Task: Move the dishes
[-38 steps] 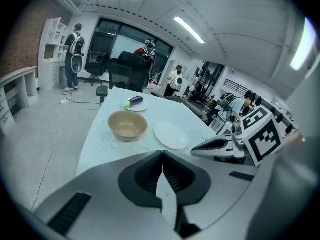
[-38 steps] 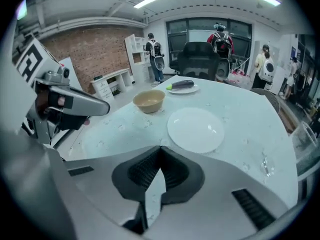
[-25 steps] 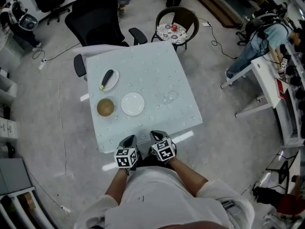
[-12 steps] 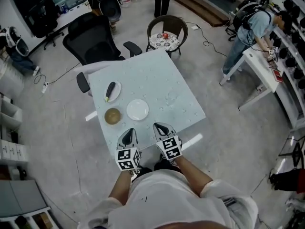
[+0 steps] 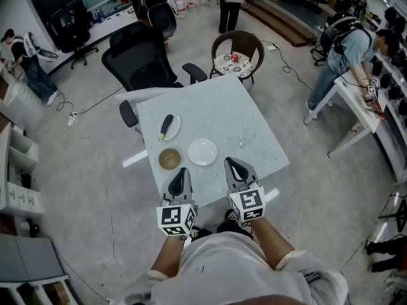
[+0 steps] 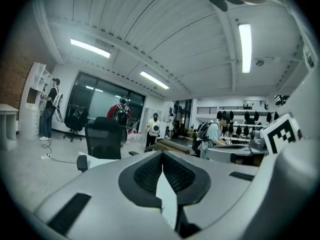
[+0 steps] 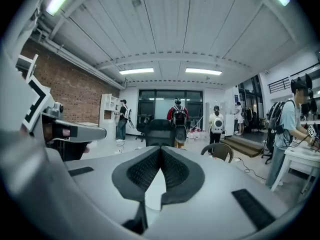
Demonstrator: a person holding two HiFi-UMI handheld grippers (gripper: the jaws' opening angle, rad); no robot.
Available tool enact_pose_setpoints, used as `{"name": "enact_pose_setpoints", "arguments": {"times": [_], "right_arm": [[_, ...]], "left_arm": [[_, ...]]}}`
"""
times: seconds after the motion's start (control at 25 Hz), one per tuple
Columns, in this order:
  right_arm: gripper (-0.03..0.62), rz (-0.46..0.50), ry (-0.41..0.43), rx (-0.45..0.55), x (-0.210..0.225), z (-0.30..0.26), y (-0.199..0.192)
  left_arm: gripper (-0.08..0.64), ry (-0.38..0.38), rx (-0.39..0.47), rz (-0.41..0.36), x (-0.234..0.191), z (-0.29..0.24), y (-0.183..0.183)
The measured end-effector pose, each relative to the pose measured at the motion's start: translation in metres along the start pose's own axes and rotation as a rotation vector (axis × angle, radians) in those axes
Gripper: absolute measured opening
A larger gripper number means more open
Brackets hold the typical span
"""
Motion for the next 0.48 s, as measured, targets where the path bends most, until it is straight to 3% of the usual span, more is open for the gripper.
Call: {"name": "enact_pose_setpoints", "arguments": {"times": [0.2, 0.48], "right_arm": [[-0.003, 0.006, 0.004, 0.064, -0.007, -0.004, 0.020], [-0.003, 0.024, 0.008, 0.074, -0.006, 0.001, 0.027]], "left_arm": [[0.020, 0.012, 0.035, -0.087, -0.006, 0.005, 0.021], [0.020, 0.021, 0.052, -0.081, -0.008, 0.006, 0.029]]}}
Point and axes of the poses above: the fingertips, and each gripper's own axes: z backward along the fingers, x to its right, y out of its top, the point moved 4 cm from there along z, backward along the fingers, and after that the axes turned 7 degrees about -y, right-handed, at the moved point
